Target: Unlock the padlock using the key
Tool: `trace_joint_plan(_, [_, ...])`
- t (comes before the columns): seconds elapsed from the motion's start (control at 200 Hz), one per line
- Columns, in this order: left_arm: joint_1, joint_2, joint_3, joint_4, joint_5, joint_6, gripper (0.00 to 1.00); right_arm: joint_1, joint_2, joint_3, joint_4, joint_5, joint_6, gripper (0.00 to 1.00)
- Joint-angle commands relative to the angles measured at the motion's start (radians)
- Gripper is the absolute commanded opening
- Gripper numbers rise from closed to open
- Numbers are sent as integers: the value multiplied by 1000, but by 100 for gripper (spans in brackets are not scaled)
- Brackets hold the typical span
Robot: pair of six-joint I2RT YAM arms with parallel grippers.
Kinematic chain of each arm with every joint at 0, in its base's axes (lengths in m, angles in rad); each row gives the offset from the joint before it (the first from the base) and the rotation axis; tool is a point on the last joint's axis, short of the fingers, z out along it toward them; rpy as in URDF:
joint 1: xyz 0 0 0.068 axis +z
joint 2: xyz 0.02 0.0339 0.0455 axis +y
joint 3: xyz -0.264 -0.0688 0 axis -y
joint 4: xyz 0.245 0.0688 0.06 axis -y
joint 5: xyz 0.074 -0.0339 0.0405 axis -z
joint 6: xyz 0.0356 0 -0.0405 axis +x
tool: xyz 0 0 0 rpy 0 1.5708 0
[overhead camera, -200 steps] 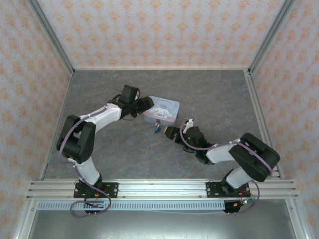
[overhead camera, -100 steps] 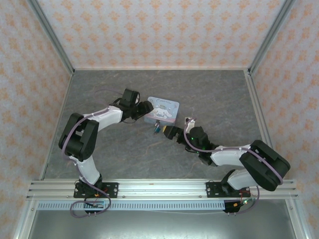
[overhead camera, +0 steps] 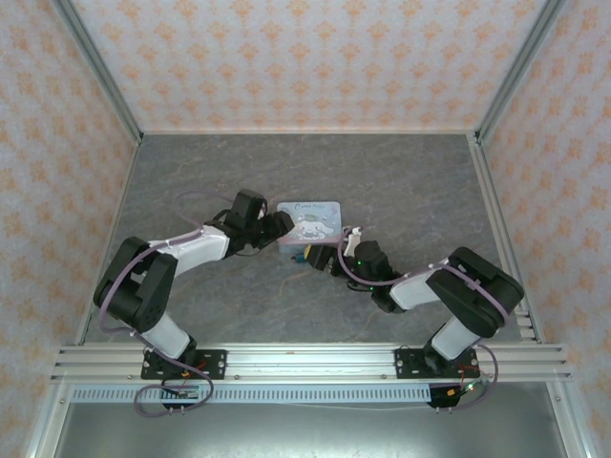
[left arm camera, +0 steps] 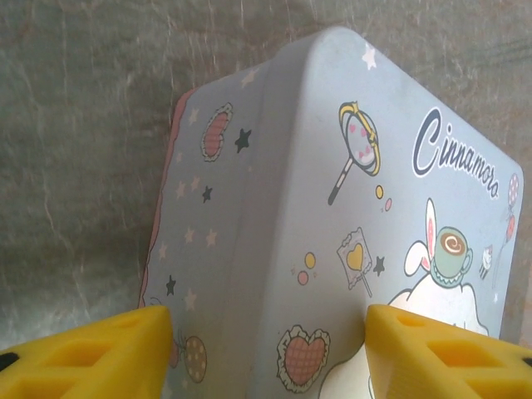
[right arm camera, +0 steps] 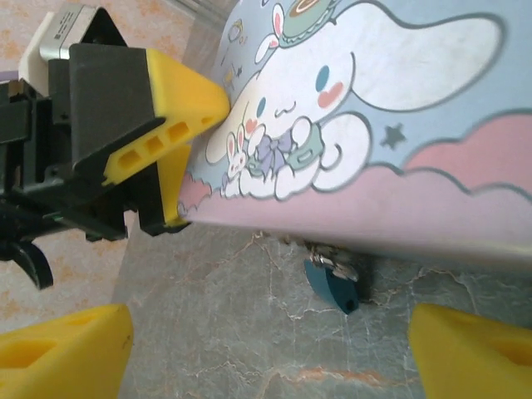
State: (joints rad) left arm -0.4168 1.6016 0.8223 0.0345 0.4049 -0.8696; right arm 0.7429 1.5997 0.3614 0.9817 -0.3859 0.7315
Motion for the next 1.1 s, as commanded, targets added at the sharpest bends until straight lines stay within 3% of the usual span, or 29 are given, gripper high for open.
trace_joint_plan(0.0, [-27,-8,-57,-81,-55,-44,61,-4,38,12,101,-6,-8,82])
trace_joint_plan(0.721, [-49,21,-37,-83,-63,-61,62,-5,233,2,350,-53,-16,71])
trace_joint_plan(1.096, [-49,27,-29,-87,-62,-60,62,-6,262,31,359,-88,-27,58])
